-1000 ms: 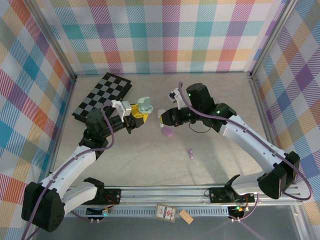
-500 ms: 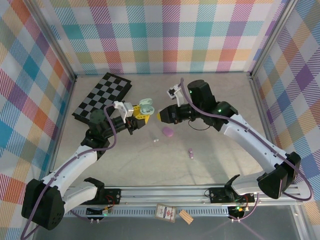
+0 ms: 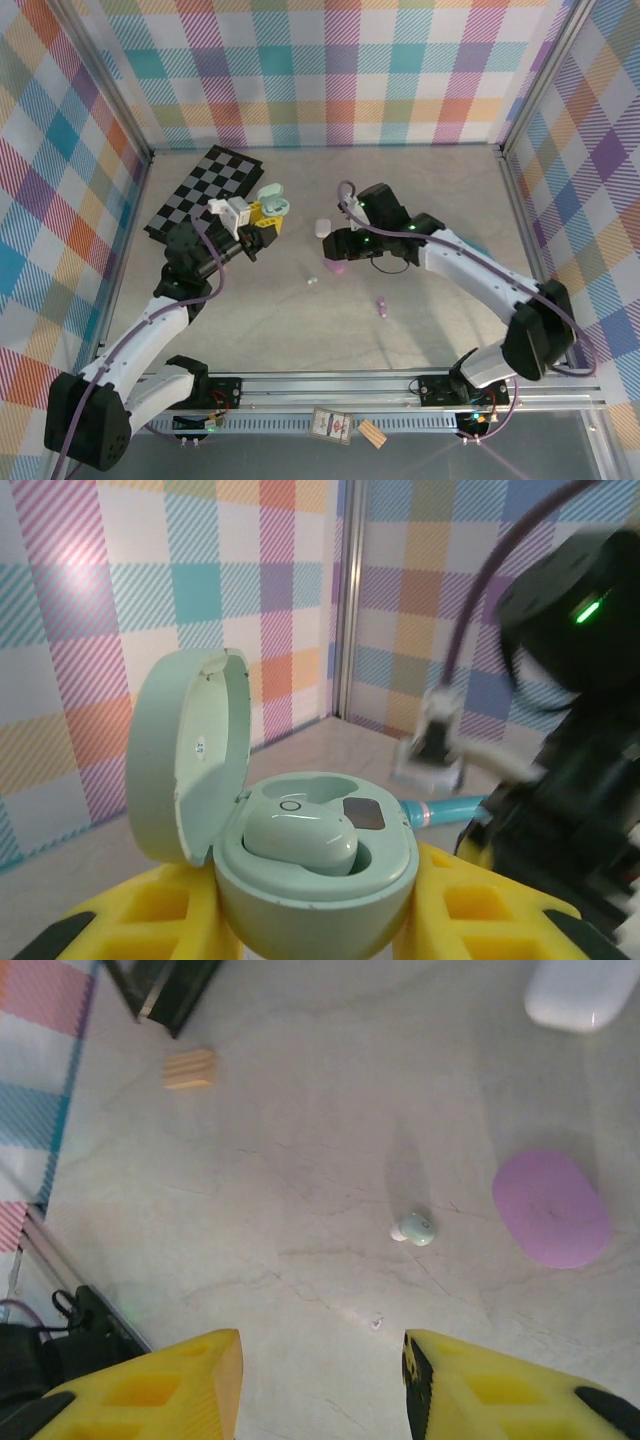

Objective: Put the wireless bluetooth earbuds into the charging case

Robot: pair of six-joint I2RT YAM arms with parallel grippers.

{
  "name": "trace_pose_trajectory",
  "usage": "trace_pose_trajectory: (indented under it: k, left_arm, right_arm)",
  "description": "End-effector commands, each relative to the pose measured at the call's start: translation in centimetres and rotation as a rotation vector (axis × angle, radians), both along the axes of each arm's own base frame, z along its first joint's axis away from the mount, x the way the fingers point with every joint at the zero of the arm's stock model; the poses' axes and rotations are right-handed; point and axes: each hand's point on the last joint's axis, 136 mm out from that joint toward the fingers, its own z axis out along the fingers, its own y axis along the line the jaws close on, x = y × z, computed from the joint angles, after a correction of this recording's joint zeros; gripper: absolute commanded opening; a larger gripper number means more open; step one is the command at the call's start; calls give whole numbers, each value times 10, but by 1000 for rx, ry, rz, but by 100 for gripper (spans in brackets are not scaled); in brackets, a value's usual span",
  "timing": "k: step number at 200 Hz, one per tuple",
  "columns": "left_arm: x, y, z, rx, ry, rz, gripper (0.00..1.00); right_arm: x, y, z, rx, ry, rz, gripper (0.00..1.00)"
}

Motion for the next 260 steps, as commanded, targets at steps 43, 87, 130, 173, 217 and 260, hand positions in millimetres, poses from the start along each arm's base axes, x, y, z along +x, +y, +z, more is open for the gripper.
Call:
trace_pose_trajectory:
  k: [43, 87, 130, 173, 217, 260]
  left_arm:
    - [-12, 12, 21, -15, -52, 36, 34]
    - [-16, 9, 26, -11, -61, 4, 34]
    - [-18, 7, 27, 8, -62, -11, 34]
    - [-18, 7, 23, 14, -57, -10, 34]
    - [-18, 7, 23, 28, -56, -7, 34]
    - [-18, 7, 24, 32, -59, -8, 34]
  right_arm:
    - [-5, 45, -69, 17, 221, -168, 47]
    - [-6, 63, -106, -30, 252, -233, 47]
    - [-4, 61, -129, -84, 264, -270, 48]
    - [6, 52, -137, -156, 218, -282, 48]
    - [21, 56, -138, -194, 172, -263, 47]
    - [32, 57, -133, -264, 118, -206, 47]
